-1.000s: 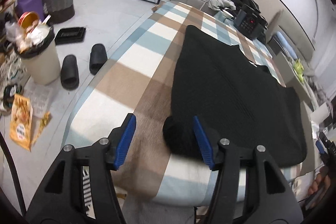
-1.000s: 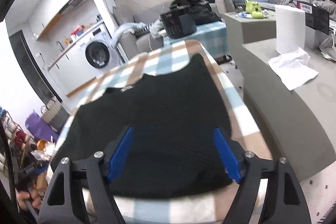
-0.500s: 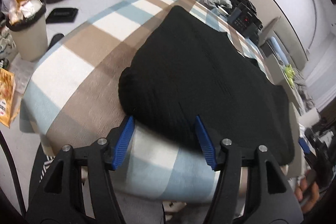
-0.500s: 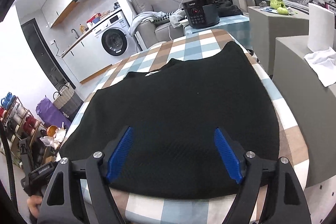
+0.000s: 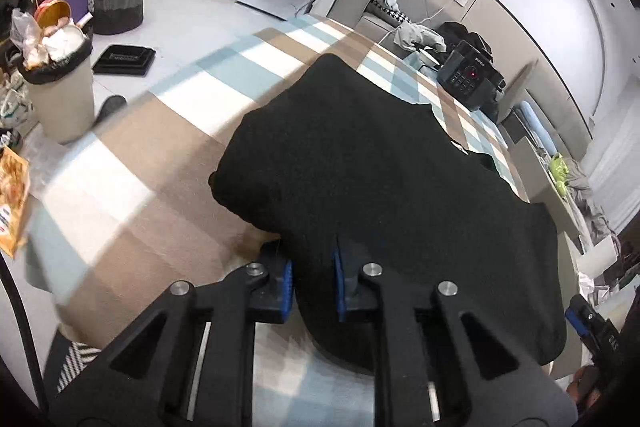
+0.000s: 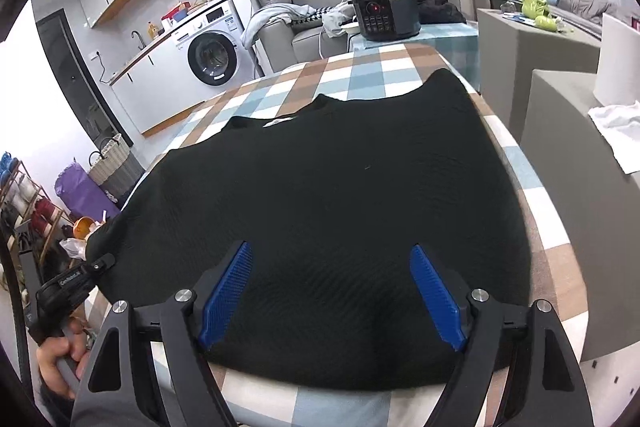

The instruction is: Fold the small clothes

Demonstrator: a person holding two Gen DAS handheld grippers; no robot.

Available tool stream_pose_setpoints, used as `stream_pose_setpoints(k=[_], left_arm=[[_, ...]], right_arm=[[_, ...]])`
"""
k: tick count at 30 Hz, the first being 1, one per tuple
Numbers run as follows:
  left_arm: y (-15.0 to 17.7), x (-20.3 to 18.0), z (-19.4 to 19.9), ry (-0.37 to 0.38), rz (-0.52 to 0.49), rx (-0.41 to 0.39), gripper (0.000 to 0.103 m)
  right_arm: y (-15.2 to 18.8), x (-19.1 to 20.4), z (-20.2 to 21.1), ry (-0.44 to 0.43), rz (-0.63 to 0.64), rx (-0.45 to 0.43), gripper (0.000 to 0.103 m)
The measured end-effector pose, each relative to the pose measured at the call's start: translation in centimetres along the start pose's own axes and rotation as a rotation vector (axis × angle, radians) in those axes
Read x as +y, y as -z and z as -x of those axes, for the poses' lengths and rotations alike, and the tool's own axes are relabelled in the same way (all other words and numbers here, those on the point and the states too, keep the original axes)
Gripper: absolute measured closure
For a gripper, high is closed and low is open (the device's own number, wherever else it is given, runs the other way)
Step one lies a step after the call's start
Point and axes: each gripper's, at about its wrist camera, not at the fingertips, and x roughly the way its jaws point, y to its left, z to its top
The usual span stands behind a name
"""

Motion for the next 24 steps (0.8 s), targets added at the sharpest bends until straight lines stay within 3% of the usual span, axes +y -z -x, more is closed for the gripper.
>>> stream_pose_setpoints(k=[4,8,12,17,20,24], left_arm=[[-0.8,0.3,0.3,-0.008,0.000,-0.013,0.091],[-1.6,-1.7,1.5,0.015,-0.079,-0.057,0.091],[-2.6,-6.3,3.3,0.121,-0.213,-0.101,0.091],[-1.8,-14.1,4.3,0.305,-0.405,-0.111,0.091],[1.1,-18.8,3.9,0.440,-0.541,-0.038,0.091],[5.2,-21.7,1.7,0.500,-0.671,0.111,0.087]], right_arm=[[0.4,-0.3,-2.0,0.011,-0.012,0.066,0.020],[0.5,0.1,-2.3,0.009,0.006,0.074,0.020],[0.3,-0.2,-1.7,0.023,0.009,0.061,0.020],[0.4,-1.5,-0.6,0.049,-0.026,0.050,0.020],[0.6,-2.3,0.2,0.074,-0.042,0.043,0.020],[0.6,-3.4,0.5,0.099,-0.073,0.041,0.020]])
